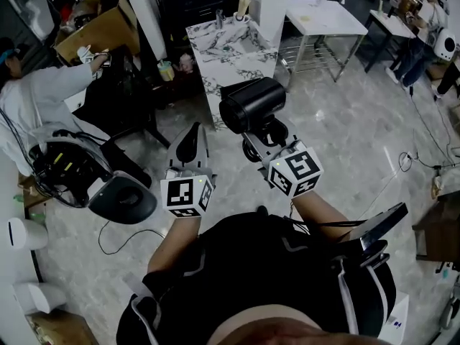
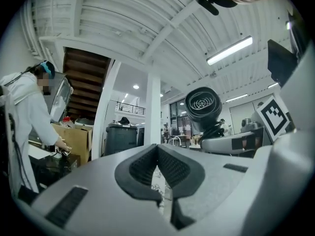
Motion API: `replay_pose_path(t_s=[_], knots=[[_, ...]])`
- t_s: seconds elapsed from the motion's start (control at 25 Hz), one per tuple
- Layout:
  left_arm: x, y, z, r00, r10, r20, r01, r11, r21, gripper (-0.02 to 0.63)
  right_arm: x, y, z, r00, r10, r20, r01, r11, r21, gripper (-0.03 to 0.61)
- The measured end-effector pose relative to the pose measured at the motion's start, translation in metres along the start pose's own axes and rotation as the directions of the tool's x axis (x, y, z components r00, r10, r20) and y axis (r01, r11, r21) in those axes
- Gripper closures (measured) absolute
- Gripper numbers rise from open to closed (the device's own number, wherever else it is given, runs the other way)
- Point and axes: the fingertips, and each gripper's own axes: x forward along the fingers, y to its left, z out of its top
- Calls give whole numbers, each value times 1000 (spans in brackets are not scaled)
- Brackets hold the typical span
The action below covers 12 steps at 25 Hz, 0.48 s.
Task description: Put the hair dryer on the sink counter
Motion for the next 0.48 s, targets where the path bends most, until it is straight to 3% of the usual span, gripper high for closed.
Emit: replay_pose_path(t_s=[0.48], knots=[[60,-60,-5,998,11,-56,-9,999,39,609,-19,-85,10,1000,13,6,-14,999,35,342]])
